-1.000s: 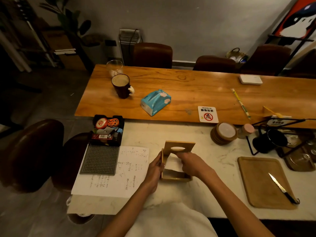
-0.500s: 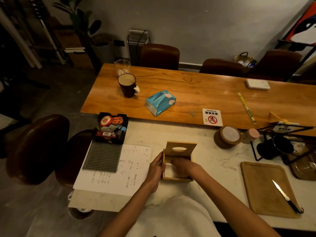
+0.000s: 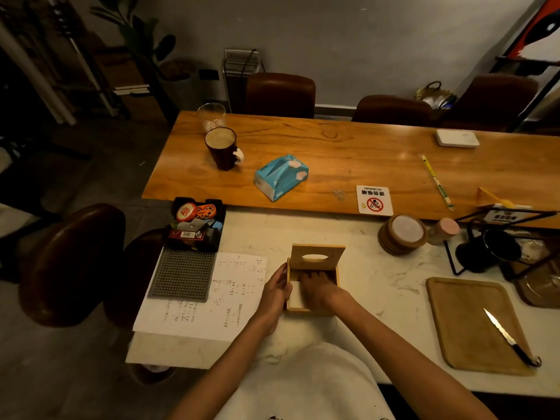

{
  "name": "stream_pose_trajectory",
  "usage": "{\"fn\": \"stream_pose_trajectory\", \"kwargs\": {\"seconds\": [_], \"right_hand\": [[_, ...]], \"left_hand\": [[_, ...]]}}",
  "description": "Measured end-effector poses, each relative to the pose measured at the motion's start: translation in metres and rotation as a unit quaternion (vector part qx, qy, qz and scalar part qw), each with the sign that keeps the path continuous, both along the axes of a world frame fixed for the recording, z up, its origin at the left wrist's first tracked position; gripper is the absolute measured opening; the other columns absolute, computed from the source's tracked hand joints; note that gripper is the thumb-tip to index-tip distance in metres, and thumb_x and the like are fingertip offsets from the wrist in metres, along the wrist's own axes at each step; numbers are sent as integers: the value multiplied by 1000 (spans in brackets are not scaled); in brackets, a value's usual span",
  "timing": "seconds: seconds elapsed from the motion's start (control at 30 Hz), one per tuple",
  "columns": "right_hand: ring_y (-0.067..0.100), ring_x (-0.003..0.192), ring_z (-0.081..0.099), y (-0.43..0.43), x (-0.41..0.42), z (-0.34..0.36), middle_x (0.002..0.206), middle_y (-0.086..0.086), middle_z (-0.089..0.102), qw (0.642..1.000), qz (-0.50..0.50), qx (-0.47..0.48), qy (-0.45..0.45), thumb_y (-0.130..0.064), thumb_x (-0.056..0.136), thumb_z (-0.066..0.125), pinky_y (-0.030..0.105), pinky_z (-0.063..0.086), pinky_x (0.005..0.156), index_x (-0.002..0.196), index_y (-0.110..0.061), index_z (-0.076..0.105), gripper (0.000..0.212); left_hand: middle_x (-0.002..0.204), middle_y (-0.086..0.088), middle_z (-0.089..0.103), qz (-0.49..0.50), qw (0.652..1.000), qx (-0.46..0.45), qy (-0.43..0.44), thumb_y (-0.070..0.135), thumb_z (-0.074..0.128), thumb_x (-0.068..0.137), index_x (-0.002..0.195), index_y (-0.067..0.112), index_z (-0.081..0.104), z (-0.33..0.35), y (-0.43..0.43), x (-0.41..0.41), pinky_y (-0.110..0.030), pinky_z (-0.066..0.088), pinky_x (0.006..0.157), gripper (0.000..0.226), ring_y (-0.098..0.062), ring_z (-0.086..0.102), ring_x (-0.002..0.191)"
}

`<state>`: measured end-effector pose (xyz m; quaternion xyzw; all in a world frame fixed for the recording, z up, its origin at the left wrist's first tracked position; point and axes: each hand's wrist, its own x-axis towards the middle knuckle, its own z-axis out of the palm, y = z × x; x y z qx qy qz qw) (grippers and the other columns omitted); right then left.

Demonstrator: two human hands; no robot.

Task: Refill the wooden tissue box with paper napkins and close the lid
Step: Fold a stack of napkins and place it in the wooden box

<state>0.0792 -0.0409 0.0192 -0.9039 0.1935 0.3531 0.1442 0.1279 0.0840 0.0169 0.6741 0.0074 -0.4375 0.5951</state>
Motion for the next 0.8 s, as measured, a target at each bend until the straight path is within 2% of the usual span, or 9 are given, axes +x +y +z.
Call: {"fn": "stream_pose_trajectory", "kwargs": {"seconds": [0.1,0.47,0.67,0.8], "right_hand": [[40,136,31,-1,0,-1,149,20,29,1000,4,-2,7,-18,92,54,47,30,111,149,-8,17,69],[36,136,37,-4,7,-1,150,16,36,1000,11,-1,26,-18,93,52,43,33,112,149,-13,26,62],[32,124,53,-7,9,0,137,13,54,999,13,3,33,-14,90,57,40,44,104,137,-11,47,48],[31,118,57,-7,7,0,131,14,59,1000,-12,-3,15,-7,92,55,39,47,102,131,-7,53,40]], "left_hand": [[143,-6,50,-2,1000,2,-4,-3,38,98,145,23,40,0,0,0,-48,42,109,53,-25,48,131],[146,-10,47,-7,1000,-4,-1,-4,37,99,147,19,37,2,1,0,-42,45,105,54,-27,47,132],[144,-9,48,-9,1000,-5,0,-2,38,99,147,22,37,3,1,1,-39,48,97,53,-27,49,128],[144,-9,49,-14,1000,1,-2,-2,38,99,146,23,37,1,1,1,-44,46,103,53,-27,49,128]]}}
